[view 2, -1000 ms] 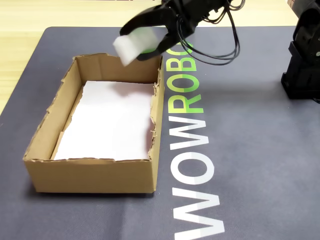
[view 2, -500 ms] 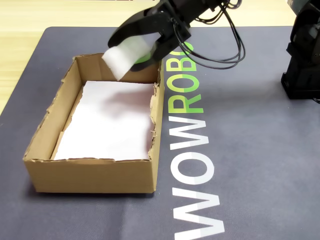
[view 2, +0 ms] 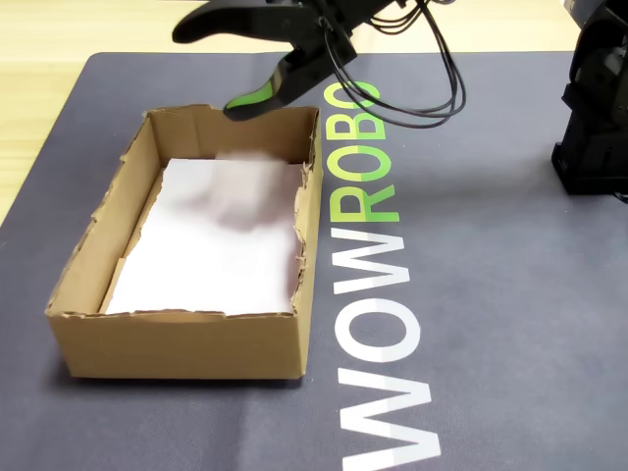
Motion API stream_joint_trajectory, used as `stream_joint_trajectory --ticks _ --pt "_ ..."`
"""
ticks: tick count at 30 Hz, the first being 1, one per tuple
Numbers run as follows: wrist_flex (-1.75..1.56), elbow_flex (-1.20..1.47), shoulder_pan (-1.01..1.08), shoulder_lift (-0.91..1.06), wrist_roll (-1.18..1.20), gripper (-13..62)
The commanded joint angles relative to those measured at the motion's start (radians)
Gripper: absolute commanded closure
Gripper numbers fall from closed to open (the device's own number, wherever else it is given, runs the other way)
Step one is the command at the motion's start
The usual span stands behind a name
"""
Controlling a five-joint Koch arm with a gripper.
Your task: Put the block into the box.
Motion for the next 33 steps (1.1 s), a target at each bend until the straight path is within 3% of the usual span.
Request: stream_joint_trajectory --ticks 1,8,13,33 --pt "-0.020 -0.026 0.005 0.074 -0.051 14.5" --pt "-0.044 0.020 0.069 0.149 -0.166 13.7" --pt "-0.259 0.196 0.144 0.218 -0.245 13.8" --pt "-0.474 0.641 0.239 0.572 -0.259 14.4"
